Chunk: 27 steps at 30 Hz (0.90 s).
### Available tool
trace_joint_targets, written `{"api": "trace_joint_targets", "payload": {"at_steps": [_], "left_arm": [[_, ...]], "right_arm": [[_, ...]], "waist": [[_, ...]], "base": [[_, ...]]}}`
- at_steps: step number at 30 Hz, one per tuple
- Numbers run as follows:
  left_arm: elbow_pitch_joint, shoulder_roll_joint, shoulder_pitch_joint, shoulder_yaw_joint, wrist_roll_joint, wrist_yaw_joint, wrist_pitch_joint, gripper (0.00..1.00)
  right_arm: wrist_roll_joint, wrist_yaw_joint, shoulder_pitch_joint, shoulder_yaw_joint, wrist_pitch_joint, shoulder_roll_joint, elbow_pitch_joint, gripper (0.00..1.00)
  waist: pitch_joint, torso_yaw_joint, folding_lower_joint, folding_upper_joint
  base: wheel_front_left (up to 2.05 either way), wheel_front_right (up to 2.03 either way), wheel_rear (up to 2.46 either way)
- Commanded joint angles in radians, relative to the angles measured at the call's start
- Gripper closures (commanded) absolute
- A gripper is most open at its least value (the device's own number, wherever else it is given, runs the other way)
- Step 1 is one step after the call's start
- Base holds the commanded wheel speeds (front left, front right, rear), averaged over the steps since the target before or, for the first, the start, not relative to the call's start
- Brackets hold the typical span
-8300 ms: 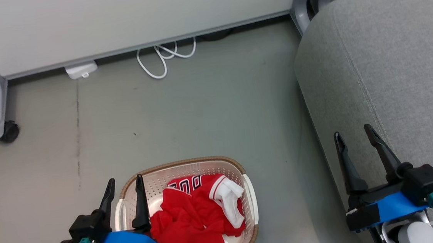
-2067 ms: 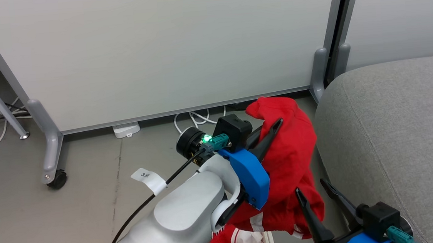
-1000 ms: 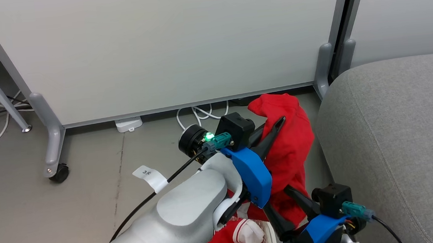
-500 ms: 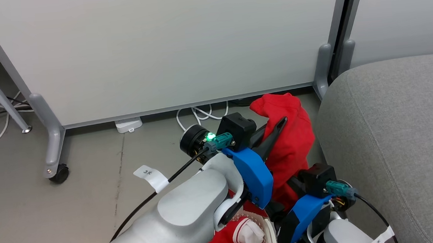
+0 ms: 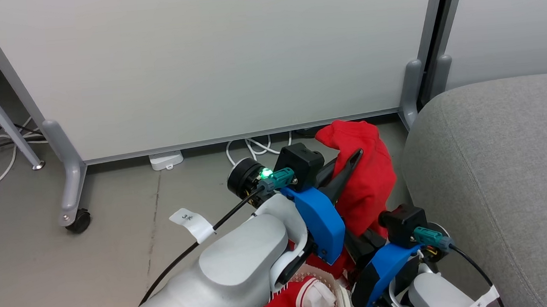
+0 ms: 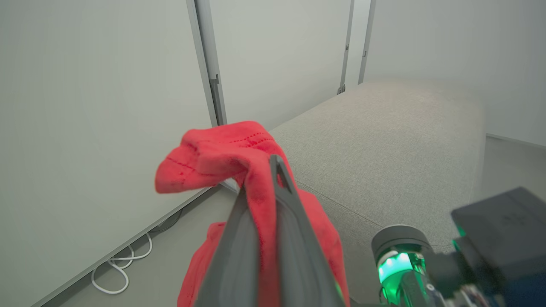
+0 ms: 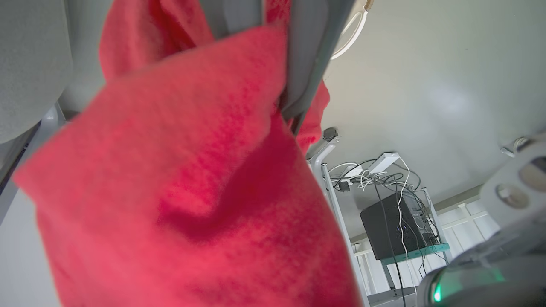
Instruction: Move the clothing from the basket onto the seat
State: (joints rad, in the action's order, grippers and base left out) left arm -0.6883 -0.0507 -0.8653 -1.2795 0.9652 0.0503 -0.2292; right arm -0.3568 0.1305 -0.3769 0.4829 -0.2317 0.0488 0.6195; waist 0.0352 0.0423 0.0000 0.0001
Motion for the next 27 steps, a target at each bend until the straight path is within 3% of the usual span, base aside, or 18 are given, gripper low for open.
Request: {"api": "trace_joint_targets", "payload": {"at_steps": [1,16,18,21,23,24,25,27], "left_arm": [[-0.003,0.0,-0.004,-0.003,-0.002,-0.003,0.0,1.0],[-0.018,0.0,0.0,-0.004,-0.001,0.002,-0.002,1.0],[-0.022,0.0,0.007,-0.004,-0.001,0.004,0.01,0.83],[-0.025,0.0,0.011,-0.004,0.004,0.009,0.022,0.73],[-0.026,0.0,0.011,-0.004,0.008,0.006,0.021,0.44],[-0.025,0.0,0.01,-0.004,0.009,0.003,0.017,0.08],[-0.024,0.0,0.009,-0.004,0.011,0.0,0.014,0.0],[-0.021,0.0,0.006,-0.004,0.01,-0.005,0.006,0.0]], "right_arm": [[0.003,0.0,-0.016,0.002,-0.008,0.003,0.004,1.0],[0.019,0.0,-0.021,0.01,-0.011,0.003,0.022,1.0],[0.017,0.0,-0.021,0.008,-0.011,0.003,0.023,1.0],[0.015,0.0,-0.021,0.008,-0.012,0.003,0.023,1.0],[0.016,0.0,-0.021,0.009,-0.013,0.003,0.024,1.0],[0.018,0.0,-0.021,0.009,-0.013,0.003,0.025,1.0],[0.019,0.0,-0.022,0.008,-0.014,0.003,0.026,1.0],[0.022,0.0,-0.022,0.005,-0.014,0.003,0.027,1.0]], "waist": [[0.0,-0.001,0.0,-0.0001],[-0.002,-0.014,0.0,-0.0001],[-0.002,-0.015,0.0,-0.0001],[-0.003,-0.017,0.0,-0.0001],[-0.003,-0.018,0.0,-0.0001],[-0.003,-0.019,0.0,-0.0001],[-0.003,-0.019,0.0,-0.0001],[-0.002,-0.019,0.0,-0.0001]], "base": [[0.0,0.0,0.0],[0.0,0.0,0.0],[0.0,0.0,0.0],[0.0,0.0,0.0],[0.0,0.0,0.0],[0.0,0.0,0.0],[0.0,0.0,0.0],[0.0,0.0,0.0]]}}
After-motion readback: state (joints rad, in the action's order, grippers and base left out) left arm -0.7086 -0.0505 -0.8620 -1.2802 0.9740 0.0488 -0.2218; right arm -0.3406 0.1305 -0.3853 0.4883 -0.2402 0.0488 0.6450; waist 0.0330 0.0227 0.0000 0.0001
